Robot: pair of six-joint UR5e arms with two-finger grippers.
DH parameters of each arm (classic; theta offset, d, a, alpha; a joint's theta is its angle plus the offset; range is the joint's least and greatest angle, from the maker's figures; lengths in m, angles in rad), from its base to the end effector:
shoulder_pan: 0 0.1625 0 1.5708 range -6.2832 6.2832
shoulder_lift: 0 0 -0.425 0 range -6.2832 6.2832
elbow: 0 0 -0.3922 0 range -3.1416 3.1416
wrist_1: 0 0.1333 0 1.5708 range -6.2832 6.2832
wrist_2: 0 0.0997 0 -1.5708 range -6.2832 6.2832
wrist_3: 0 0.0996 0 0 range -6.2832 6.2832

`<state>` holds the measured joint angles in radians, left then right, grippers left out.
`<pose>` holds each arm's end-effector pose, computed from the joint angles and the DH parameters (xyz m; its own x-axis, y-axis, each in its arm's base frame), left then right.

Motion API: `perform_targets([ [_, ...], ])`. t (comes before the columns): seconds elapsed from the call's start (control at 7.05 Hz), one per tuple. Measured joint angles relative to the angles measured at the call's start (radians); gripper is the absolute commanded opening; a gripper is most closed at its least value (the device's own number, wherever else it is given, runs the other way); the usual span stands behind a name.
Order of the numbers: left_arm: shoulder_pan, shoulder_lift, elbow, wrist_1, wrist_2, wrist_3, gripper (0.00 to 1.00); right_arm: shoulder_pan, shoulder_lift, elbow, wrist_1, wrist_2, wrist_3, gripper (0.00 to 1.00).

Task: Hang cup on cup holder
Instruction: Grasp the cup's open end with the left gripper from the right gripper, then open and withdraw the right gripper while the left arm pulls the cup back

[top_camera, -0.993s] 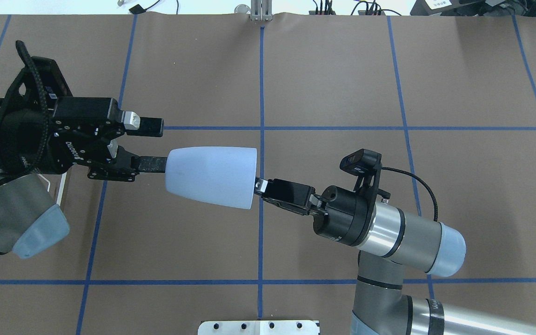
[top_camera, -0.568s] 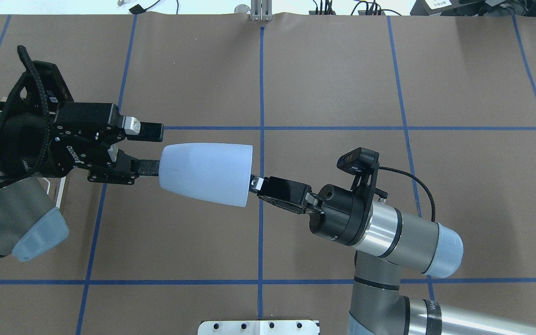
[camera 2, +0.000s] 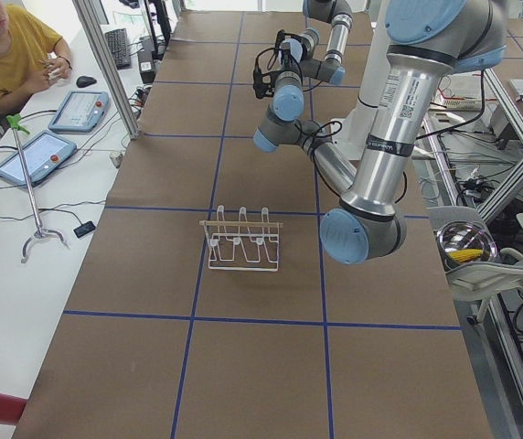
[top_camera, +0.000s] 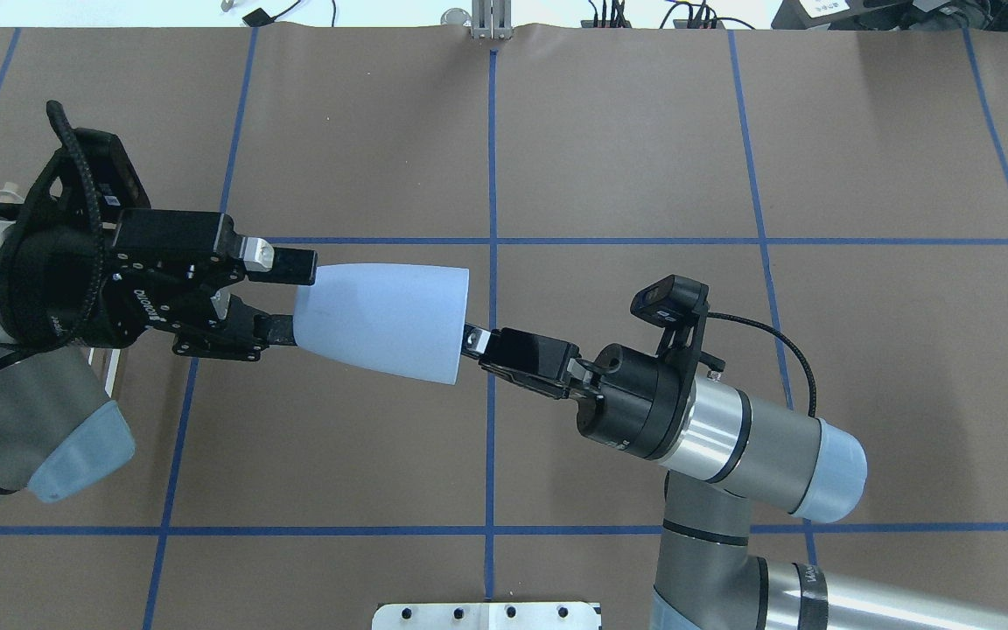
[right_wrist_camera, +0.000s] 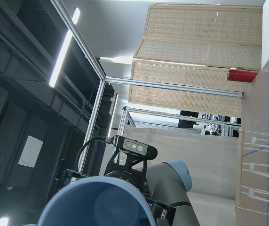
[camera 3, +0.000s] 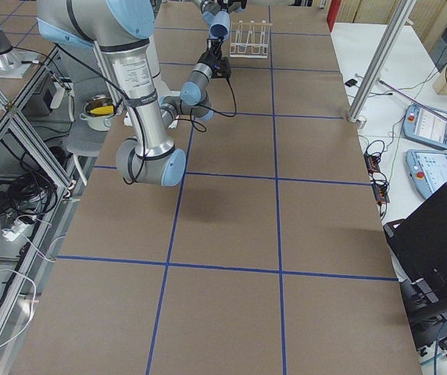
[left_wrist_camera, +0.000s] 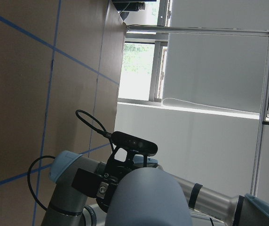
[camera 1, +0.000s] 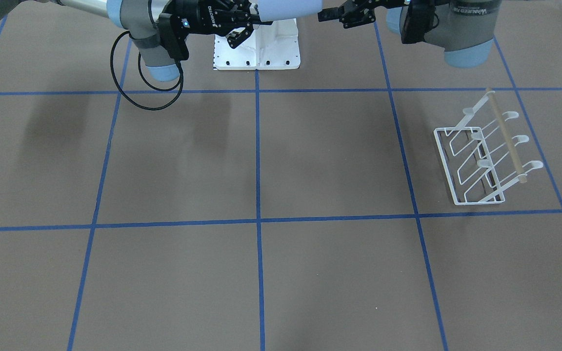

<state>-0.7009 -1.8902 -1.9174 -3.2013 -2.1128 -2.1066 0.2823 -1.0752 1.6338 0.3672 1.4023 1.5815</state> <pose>0.2831 -0.3460 0.1925 -0.5676 -0.0933 -0.8180 -0.0375 0.9955 -0.0875 -0.4519 -0.2873 0.1901 -0.7714 -0.2128 0.5997 -0.3632 0.9211 -0.1404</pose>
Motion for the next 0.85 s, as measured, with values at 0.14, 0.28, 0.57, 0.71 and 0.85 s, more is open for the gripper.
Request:
perform_targets([
  [0.14, 0.001, 0.0, 0.0, 0.0, 0.0, 0.002, 0.33, 0.0, 0.003, 0.0, -0.001, -0.001, 0.0, 0.0],
  [0.28, 0.002, 0.0, 0.0, -0.002, 0.0, 0.004, 0.11, 0.0, 0.003, -0.001, -0.003, -0.002, 0.0, 0.18],
  [0.57, 0.003, 0.0, 0.0, -0.003, -0.001, 0.005, 0.0, 0.0, 0.006, 0.001, -0.008, -0.006, -0.006, 0.99],
  [0.71, 0.002, 0.001, -0.001, -0.004, -0.001, 0.005, 0.0, 0.001, 0.002, 0.002, -0.009, -0.015, -0.012, 0.99],
  [0.85, 0.002, 0.001, -0.003, -0.005, -0.001, 0.005, 0.0, 0.008, -0.01, 0.004, -0.009, -0.022, -0.015, 0.99],
])
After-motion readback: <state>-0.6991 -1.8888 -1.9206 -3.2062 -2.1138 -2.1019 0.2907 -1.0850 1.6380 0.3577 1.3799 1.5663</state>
